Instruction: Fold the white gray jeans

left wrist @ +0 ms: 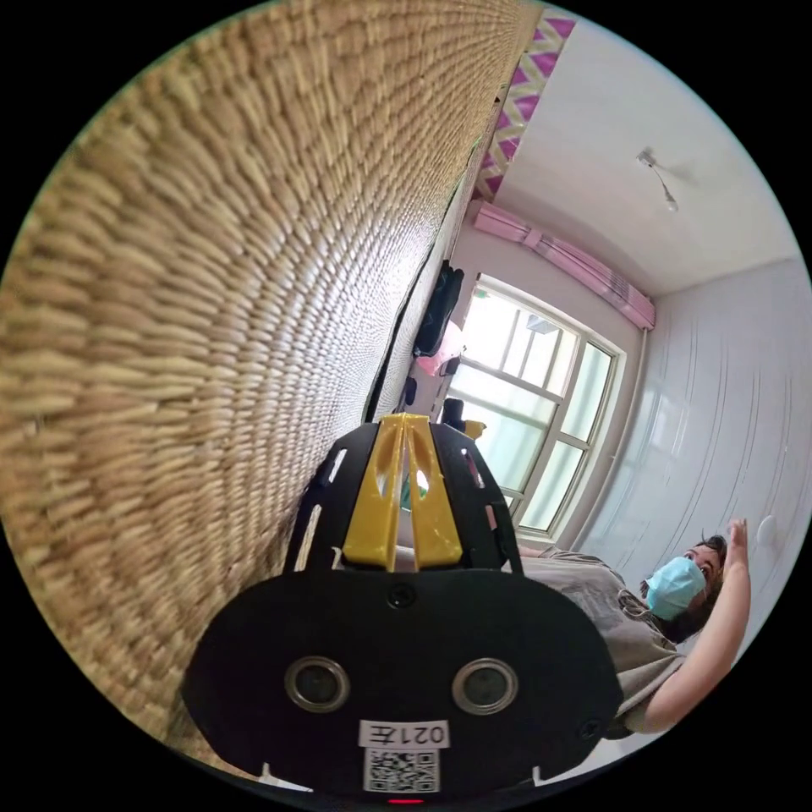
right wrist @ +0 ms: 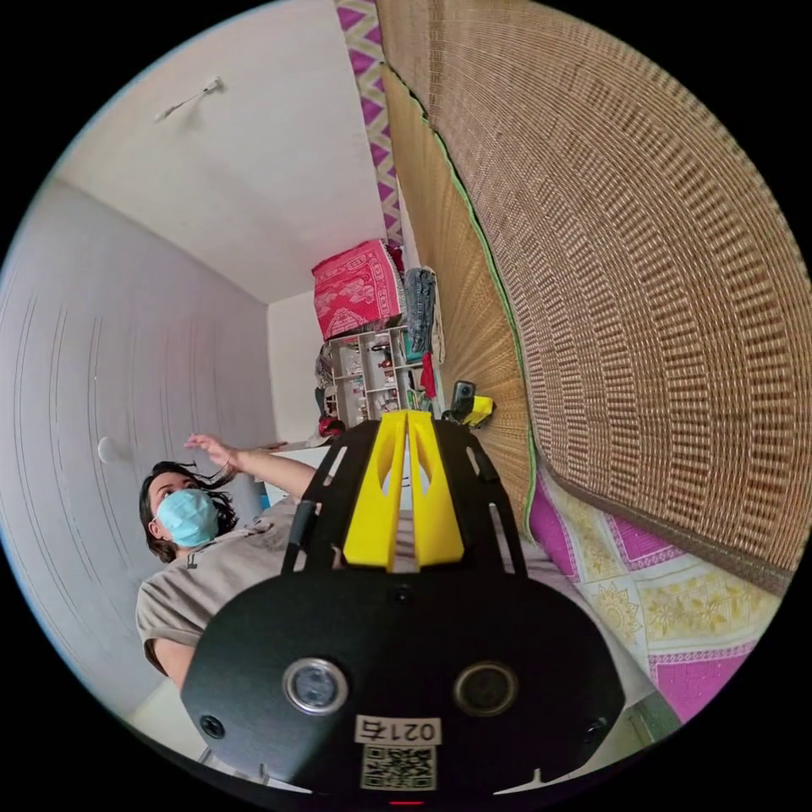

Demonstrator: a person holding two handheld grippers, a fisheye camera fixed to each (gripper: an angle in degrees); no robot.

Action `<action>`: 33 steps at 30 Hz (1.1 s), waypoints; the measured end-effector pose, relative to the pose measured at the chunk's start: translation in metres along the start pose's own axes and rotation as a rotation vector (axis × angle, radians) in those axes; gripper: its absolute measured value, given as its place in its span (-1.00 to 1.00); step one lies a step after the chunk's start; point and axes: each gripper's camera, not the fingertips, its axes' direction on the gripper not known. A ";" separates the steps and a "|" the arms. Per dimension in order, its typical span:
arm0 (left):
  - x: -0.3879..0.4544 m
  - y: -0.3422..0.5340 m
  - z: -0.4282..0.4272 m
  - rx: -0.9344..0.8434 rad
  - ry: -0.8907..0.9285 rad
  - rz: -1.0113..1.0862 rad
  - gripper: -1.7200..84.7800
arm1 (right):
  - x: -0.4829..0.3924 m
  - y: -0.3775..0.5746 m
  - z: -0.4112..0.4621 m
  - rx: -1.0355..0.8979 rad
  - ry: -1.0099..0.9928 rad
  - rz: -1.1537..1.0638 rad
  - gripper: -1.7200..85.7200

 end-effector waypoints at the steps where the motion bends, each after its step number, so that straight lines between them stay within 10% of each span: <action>1: 0.000 -0.002 0.000 0.000 0.001 0.002 -0.98 | -0.002 0.003 -0.003 0.006 -0.002 -0.006 -0.98; 33: 0.011 -0.062 -0.021 0.000 -0.003 0.005 -0.98 | -0.030 0.058 -0.106 0.057 -0.067 -0.025 -0.97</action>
